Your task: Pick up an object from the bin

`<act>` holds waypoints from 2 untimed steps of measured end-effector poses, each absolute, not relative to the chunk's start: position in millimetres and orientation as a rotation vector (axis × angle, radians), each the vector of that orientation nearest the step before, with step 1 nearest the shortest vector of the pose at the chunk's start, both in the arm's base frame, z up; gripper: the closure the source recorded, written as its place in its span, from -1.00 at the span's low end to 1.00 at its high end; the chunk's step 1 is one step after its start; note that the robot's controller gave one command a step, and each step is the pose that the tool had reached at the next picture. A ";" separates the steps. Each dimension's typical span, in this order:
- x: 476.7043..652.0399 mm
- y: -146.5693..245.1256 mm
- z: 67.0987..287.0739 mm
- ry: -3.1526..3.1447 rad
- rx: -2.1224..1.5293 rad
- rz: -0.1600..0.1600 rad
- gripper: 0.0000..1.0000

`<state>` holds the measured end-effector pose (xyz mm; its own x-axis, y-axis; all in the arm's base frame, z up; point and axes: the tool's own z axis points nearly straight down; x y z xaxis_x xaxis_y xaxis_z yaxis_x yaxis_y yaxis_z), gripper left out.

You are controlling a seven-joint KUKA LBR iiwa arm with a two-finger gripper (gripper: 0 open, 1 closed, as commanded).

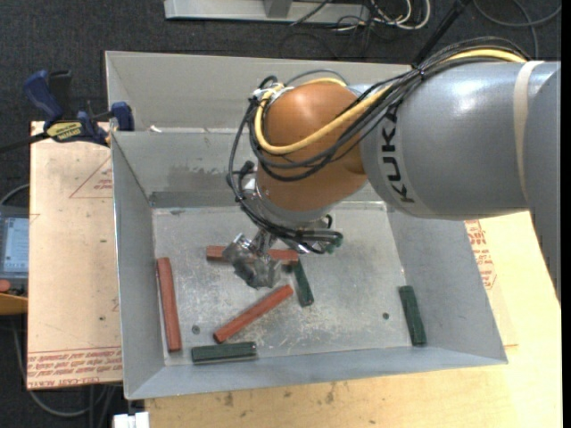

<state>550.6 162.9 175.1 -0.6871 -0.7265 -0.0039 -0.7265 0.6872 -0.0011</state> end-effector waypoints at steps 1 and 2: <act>549.9 163.7 175.6 2.883 -1.242 0.003 -1.00; 595.5 157.9 67.4 2.814 -1.393 0.004 -1.00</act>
Offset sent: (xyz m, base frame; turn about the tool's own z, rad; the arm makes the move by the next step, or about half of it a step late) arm 0.0000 0.0000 0.0000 0.0000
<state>595.5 157.9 67.4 -0.6065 -0.7951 -0.0027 -0.7951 0.6065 0.0018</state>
